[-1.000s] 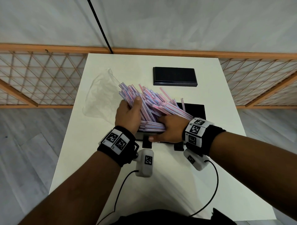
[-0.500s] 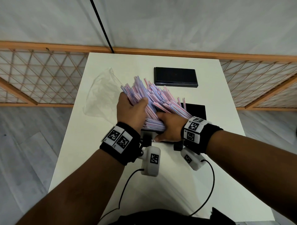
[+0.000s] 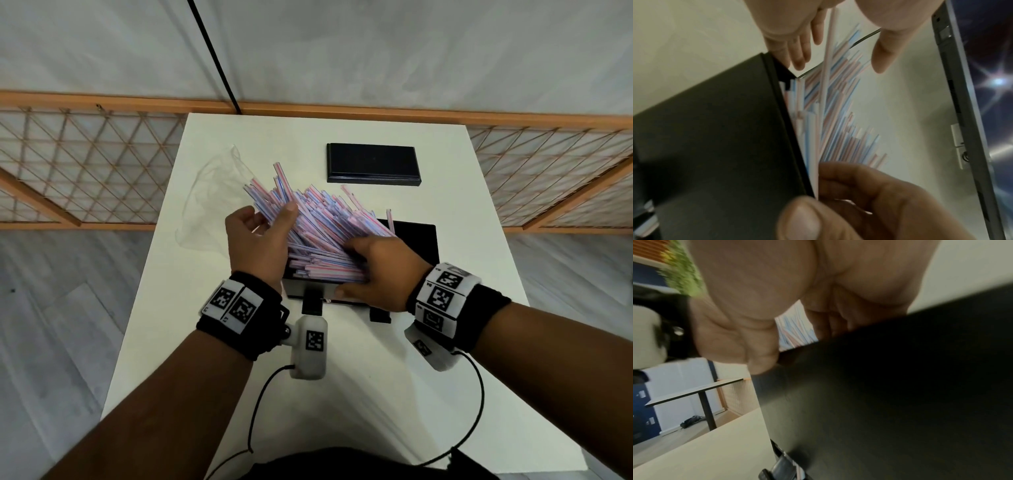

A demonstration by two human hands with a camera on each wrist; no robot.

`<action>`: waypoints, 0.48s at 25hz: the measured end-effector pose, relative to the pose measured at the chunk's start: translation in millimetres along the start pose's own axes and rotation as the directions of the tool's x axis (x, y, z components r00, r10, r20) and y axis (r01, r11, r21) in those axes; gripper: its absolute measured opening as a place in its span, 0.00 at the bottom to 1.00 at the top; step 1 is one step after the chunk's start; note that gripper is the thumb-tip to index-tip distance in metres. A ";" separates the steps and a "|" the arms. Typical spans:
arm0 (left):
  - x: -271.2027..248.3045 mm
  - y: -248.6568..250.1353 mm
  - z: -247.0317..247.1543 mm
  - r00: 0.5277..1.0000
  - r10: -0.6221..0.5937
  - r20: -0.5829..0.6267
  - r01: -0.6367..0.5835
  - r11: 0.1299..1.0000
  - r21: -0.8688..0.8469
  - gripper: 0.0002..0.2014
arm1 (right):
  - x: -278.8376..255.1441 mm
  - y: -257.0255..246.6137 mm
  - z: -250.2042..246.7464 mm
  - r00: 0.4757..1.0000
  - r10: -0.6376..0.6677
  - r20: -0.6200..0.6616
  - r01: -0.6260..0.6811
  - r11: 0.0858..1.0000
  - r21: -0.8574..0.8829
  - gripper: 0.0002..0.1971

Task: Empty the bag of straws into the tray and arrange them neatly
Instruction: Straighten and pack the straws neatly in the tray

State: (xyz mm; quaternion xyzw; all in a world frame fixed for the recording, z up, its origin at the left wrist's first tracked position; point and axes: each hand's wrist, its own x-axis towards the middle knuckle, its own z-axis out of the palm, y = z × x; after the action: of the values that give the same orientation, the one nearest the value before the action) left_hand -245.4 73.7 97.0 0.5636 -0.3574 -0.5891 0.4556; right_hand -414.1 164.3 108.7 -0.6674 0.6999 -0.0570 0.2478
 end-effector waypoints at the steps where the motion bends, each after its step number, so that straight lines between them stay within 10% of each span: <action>1: 2.4 -2.4 -0.5 0.999 -0.036 0.020 0.036 0.999 0.034 0.31 | -3.5 0.3 -2.4 1.000 -0.009 -0.016 0.008 1.000 -0.010 0.26; 12: 3.9 -23.1 7.2 0.957 -0.109 0.269 0.024 0.953 0.302 0.53 | 10.4 -15.2 3.9 0.988 0.114 0.104 -0.093 0.977 -0.190 0.32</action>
State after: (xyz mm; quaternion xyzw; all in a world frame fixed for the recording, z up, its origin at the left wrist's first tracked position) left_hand -255.4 77.0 74.9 0.5473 -0.4833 -0.6185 0.2903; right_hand -398.5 153.7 108.7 -0.6524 0.7206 0.0596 0.2272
